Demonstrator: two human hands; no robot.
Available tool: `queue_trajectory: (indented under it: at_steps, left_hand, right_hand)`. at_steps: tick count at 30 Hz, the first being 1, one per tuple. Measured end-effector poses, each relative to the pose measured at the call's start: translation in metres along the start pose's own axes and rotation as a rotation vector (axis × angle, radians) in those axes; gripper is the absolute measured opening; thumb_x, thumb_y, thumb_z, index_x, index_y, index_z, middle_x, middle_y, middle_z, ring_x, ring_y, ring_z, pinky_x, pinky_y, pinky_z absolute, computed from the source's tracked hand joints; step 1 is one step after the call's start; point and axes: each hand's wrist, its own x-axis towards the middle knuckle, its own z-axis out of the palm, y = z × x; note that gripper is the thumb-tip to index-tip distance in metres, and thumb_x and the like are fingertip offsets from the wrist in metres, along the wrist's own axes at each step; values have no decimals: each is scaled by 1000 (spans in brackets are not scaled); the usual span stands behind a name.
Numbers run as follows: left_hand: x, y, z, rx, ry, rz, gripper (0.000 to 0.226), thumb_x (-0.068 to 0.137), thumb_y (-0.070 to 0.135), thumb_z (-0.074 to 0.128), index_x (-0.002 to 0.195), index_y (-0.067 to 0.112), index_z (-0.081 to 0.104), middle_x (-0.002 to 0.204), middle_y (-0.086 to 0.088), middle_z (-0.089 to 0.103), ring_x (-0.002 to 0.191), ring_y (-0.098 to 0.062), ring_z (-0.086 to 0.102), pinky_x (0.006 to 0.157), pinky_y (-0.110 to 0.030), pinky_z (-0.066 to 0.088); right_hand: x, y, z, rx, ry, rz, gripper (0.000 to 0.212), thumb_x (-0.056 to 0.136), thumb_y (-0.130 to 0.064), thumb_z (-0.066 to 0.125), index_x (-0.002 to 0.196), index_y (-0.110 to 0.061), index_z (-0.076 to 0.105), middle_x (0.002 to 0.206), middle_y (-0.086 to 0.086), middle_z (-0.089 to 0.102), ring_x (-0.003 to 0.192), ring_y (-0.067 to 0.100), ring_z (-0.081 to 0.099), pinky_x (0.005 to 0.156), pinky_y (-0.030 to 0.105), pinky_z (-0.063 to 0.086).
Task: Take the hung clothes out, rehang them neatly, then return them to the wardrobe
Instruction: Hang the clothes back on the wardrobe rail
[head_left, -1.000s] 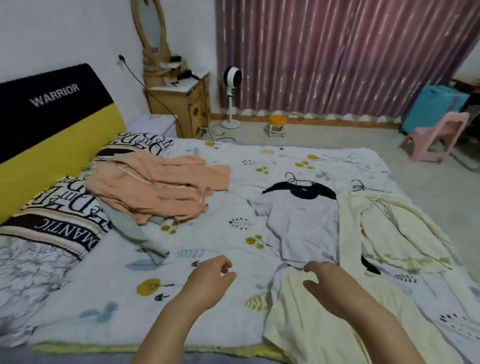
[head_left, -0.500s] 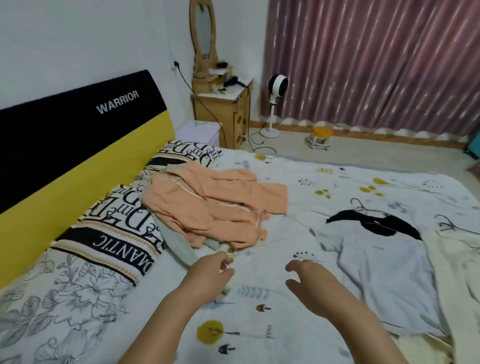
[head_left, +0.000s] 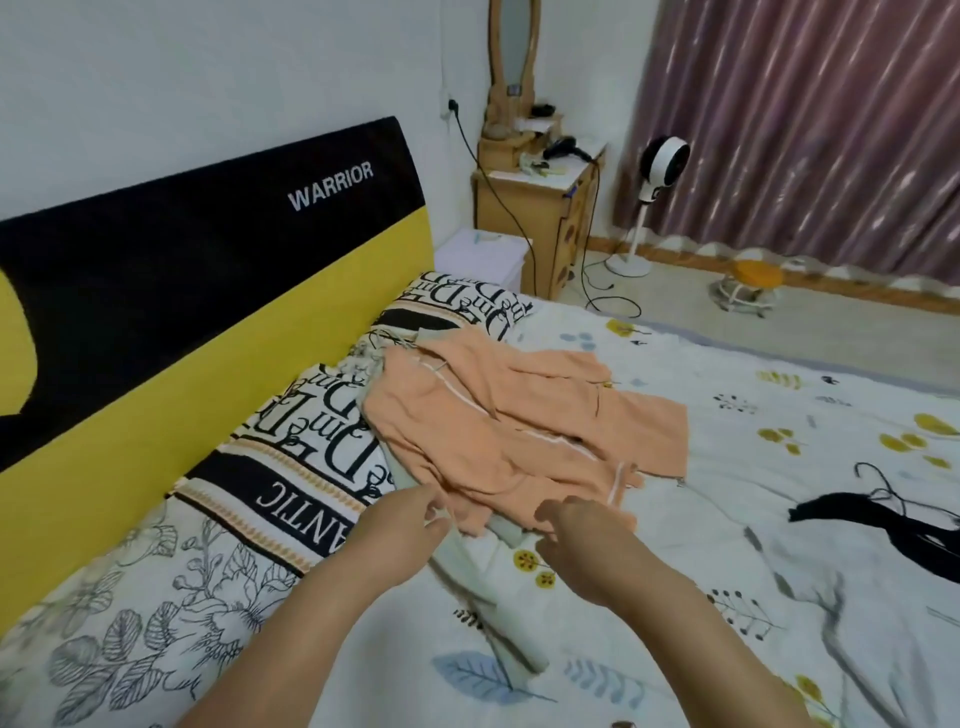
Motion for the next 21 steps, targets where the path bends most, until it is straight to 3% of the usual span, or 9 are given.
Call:
queue_trajectory:
  at_steps: [9, 17, 21]
  left_hand:
    - [79, -85, -29, 39, -15, -95, 31, 96, 30, 45, 123, 16, 50, 120, -1, 59, 105, -17, 55, 86, -27, 45]
    - [233, -191, -47, 93, -32, -109, 34, 96, 31, 42, 127, 16, 47, 125, -3, 56, 107, -19, 55, 85, -27, 45]
    - [307, -238, -41, 144, -65, -95, 24, 97, 30, 41, 116, 16, 48, 122, -8, 55, 106, -23, 54, 81, -29, 42]
  right_hand:
    - [129, -50, 5, -79, -46, -58, 40, 97, -29, 42, 133, -12, 42, 131, 13, 45, 121, 30, 44, 98, 33, 39]
    - [290, -104, 66, 2, -36, 15, 42, 97, -33, 42, 135, -13, 37, 132, 11, 42, 118, 29, 43, 93, 35, 40]
    - [370, -119, 107, 27, -31, 52, 47, 97, -32, 42, 139, -15, 30, 136, 9, 38, 119, 30, 42, 97, 39, 41]
